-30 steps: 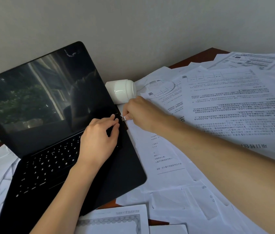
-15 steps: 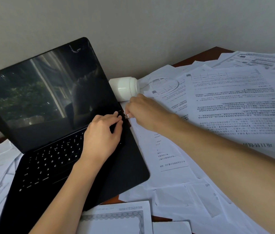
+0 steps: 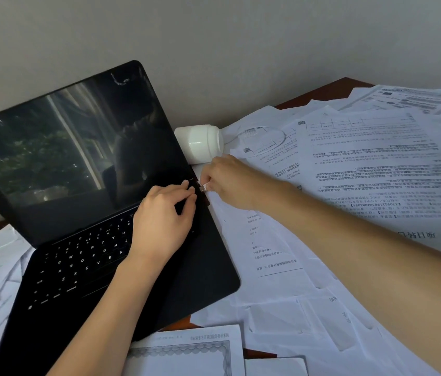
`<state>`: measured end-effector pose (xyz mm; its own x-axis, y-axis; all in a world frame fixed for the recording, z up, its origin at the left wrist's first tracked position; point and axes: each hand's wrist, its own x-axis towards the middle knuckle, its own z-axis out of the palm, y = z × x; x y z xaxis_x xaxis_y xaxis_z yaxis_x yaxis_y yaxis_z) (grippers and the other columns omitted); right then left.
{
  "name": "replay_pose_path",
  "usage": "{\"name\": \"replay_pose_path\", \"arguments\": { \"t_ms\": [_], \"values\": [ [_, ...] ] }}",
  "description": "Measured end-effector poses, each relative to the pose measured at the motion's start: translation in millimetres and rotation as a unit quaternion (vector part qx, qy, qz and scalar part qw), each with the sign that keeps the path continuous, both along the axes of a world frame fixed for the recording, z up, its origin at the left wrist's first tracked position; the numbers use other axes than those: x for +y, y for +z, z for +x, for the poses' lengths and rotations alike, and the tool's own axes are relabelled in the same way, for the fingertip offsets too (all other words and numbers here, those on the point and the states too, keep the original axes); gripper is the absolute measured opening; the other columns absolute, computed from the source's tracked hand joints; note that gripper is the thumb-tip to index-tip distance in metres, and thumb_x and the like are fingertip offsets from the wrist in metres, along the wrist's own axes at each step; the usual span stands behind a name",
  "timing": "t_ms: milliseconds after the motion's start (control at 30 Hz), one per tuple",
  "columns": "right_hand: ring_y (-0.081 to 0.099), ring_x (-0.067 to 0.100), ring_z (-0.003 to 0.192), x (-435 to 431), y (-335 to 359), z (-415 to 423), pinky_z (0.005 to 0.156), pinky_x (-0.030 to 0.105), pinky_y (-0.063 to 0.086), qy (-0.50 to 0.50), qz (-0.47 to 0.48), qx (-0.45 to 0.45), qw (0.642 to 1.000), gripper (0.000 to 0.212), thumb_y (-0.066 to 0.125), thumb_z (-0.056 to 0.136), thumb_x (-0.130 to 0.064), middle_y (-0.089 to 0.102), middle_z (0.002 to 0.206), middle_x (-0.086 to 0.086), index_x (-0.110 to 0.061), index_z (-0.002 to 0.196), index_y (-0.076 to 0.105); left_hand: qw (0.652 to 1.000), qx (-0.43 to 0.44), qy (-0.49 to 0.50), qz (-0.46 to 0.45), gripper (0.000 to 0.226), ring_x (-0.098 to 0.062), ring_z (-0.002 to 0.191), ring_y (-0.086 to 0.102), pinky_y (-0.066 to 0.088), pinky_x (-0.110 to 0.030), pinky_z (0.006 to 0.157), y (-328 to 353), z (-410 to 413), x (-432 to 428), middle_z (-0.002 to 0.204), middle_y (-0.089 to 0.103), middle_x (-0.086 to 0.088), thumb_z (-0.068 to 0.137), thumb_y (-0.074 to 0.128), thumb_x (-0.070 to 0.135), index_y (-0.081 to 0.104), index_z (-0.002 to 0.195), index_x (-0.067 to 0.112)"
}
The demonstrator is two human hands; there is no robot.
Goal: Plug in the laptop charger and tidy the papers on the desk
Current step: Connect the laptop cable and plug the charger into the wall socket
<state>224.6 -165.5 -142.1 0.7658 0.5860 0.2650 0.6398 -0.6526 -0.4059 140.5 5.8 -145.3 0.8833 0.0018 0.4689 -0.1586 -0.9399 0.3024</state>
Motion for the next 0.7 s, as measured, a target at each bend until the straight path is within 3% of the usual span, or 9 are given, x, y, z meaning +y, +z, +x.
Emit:
{"name": "replay_pose_path", "arguments": {
  "t_ms": [133,300,500,567,700],
  "values": [
    [0.049,0.020,0.112,-3,0,1,0.093,0.035,0.045,0.004,0.029,0.015,0.999,0.019,0.063,0.099,-0.019,0.058,0.116,0.006,-0.014,0.117,0.067,1.000,0.003,0.004,0.001,0.020,-0.020,0.113,0.061,0.046,-0.031,0.081,0,0,0,0.127,0.073,0.008,0.100,0.067,0.021,0.080,0.116,0.021],
    [0.053,0.020,0.099,0,-8,10,0.078,0.028,0.039,-0.013,0.037,0.016,0.999,0.013,0.060,0.101,-0.017,0.055,0.111,0.008,-0.019,0.110,0.070,1.000,0.006,0.001,-0.003,0.021,-0.019,0.115,0.061,0.045,-0.030,0.085,-1,0,1,0.129,0.073,0.008,0.100,0.067,0.021,0.080,0.117,0.021],
    [0.058,0.028,0.096,4,-9,11,0.087,0.043,0.051,-0.029,0.034,0.034,0.998,0.016,0.057,0.101,-0.016,0.054,0.106,0.006,-0.021,0.106,0.072,1.000,0.005,0.003,-0.004,0.021,-0.021,0.115,0.061,0.046,-0.031,0.085,-2,1,0,0.129,0.072,0.008,0.100,0.067,0.021,0.080,0.116,0.021],
    [0.055,0.023,0.101,2,-6,9,0.091,0.039,0.049,-0.030,0.049,0.058,0.997,0.018,0.055,0.102,-0.017,0.054,0.108,0.005,-0.021,0.109,0.071,1.000,0.002,0.003,-0.005,0.020,-0.022,0.115,0.062,0.046,-0.031,0.085,-2,0,0,0.128,0.073,0.006,0.100,0.067,0.020,0.080,0.115,0.020],
    [0.060,0.020,0.091,1,0,3,0.078,0.036,0.052,-0.029,0.131,0.112,0.985,0.016,0.056,0.102,-0.018,0.056,0.105,0.004,-0.030,0.092,0.062,1.000,0.002,0.002,0.000,0.020,-0.024,0.113,0.062,0.046,-0.032,0.085,-2,0,0,0.127,0.074,0.005,0.099,0.068,0.018,0.080,0.115,0.019]
  ]
}}
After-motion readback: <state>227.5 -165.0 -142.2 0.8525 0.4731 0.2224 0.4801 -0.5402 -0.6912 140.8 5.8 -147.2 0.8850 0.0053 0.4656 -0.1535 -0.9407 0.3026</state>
